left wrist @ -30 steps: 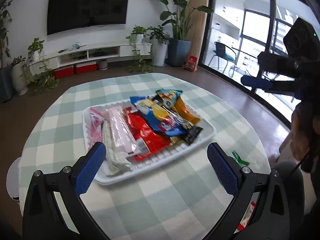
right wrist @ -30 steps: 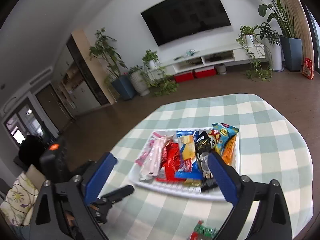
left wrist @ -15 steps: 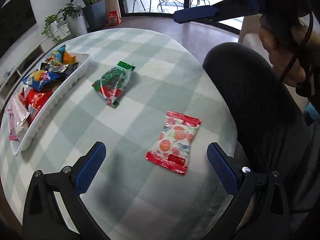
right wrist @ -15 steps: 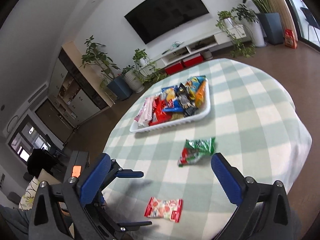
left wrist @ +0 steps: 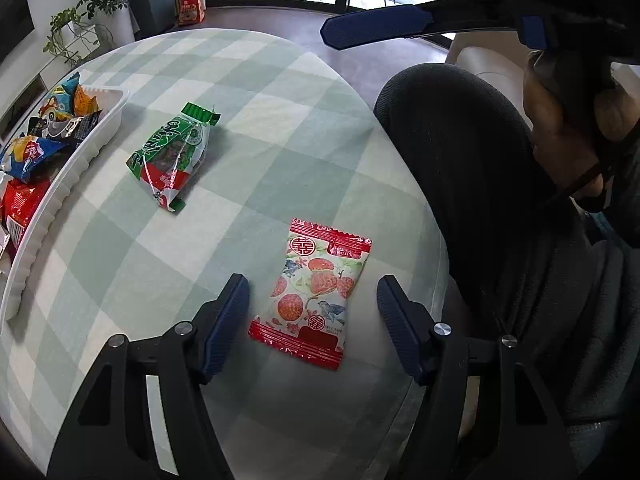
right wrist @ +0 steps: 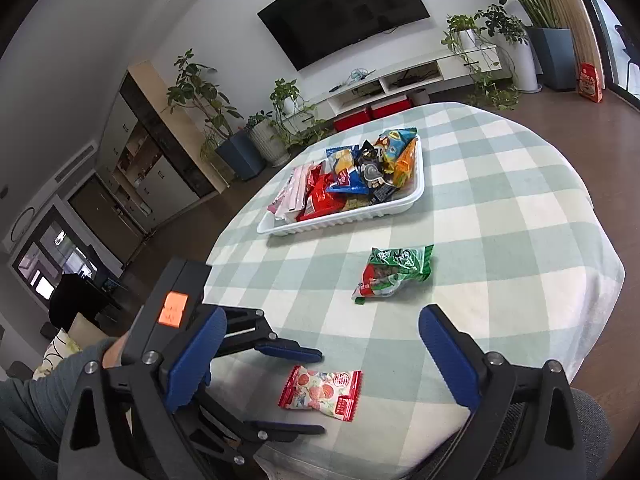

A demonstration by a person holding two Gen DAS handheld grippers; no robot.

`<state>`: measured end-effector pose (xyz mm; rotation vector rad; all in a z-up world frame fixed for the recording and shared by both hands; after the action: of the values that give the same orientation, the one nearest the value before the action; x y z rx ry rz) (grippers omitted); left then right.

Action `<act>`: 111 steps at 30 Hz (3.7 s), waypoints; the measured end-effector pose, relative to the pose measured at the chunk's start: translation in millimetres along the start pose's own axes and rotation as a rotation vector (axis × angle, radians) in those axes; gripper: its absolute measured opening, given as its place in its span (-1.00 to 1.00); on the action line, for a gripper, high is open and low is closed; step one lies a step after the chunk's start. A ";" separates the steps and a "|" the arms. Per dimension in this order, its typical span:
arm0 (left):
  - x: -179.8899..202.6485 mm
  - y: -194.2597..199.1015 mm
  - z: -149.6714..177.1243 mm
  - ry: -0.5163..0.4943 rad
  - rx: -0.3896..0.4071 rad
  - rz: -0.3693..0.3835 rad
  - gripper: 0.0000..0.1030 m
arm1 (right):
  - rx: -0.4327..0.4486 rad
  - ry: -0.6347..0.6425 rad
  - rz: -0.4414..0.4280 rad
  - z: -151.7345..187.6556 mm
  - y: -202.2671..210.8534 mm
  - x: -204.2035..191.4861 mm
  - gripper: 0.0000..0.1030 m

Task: Organize snacks
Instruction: 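Grasp the red-white candy packet with the left tool while the right tool grasps the green seaweed bag, then carry both held bags over the tray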

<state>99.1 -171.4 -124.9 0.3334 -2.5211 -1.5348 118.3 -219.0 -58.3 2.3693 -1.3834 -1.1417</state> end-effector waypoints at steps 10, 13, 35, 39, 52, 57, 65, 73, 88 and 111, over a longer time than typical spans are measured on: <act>-18.0 0.3 -4.3 0.026 -0.050 -0.025 -0.35 | -0.042 0.034 0.024 3.2 -2.6 5.8 0.89; -18.6 1.1 -3.8 0.039 -0.041 -0.031 -0.36 | -0.053 0.044 0.032 2.1 -4.6 8.1 0.87; -76.4 64.5 73.0 0.566 0.179 -0.202 -0.37 | -0.513 0.843 0.172 -6.9 -115.3 18.8 0.55; -77.7 68.3 76.7 0.575 0.176 -0.209 -0.37 | -0.576 0.878 0.168 -11.6 -132.9 20.8 0.52; -80.9 56.3 75.1 0.594 0.172 -0.201 -0.37 | -0.747 0.820 0.131 -13.7 -158.4 27.4 0.24; -80.1 56.8 75.3 0.595 0.174 -0.204 -0.37 | -0.755 0.807 0.132 -14.8 -156.6 23.0 -0.01; -80.2 57.9 76.0 0.598 0.180 -0.211 -0.37 | -0.713 0.752 0.121 -3.7 -143.1 15.7 -0.43; -78.8 58.2 77.3 0.602 0.190 -0.217 -0.37 | -0.611 0.625 0.068 8.8 -125.4 5.2 -0.45; -115.5 99.7 78.7 0.696 0.324 -0.228 -0.37 | -0.352 0.149 -0.036 -40.4 -83.8 3.3 -0.45; -321.5 176.3 -7.5 0.732 0.468 -0.410 -0.37 | -0.168 -0.010 0.089 -213.9 -166.2 2.3 -0.45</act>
<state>391.9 -10.3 25.8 1.2717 -2.2189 -0.6646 377.6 -175.7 7.2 2.1677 -1.3256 -1.1965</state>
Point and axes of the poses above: each gripper's, at about its wrist camera, not at the fingertips, and y roughly against the way its jaws point, x to its right, z to its underside, the point moved 7 cm from there along -y, roughly the way its jaws point, and after that the axes turned 6 degrees about -y, right-handed, at the moved point
